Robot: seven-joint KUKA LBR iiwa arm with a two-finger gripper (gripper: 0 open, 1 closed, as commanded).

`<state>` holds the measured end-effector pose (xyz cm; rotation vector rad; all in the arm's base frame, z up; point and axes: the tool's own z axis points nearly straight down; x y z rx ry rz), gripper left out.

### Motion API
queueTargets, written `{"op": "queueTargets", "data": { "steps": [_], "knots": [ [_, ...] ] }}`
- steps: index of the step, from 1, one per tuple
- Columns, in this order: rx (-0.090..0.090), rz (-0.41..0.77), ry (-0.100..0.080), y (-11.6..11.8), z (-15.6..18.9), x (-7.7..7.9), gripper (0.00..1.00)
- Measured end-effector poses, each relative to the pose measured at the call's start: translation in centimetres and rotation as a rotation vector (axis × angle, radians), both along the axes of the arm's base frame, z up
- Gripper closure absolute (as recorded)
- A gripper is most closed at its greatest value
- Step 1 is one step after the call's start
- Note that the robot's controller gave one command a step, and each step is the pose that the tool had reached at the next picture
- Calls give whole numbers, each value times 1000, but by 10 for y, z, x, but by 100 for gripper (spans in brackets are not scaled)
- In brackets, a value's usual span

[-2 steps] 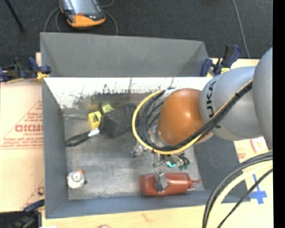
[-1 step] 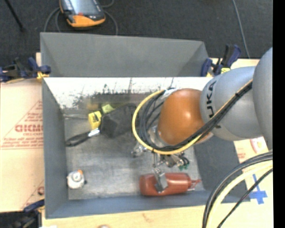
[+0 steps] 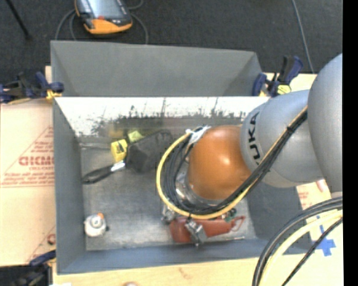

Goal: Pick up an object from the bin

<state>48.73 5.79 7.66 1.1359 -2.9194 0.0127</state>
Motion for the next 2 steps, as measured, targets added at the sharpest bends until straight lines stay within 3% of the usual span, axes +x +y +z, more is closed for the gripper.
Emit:
{"op": "queueTargets", "data": {
  "steps": [1,2],
  "knots": [
    [0,0,0,0,0,0,100],
    [12,-7,-8,1,138,-6,100]
  ]
}}
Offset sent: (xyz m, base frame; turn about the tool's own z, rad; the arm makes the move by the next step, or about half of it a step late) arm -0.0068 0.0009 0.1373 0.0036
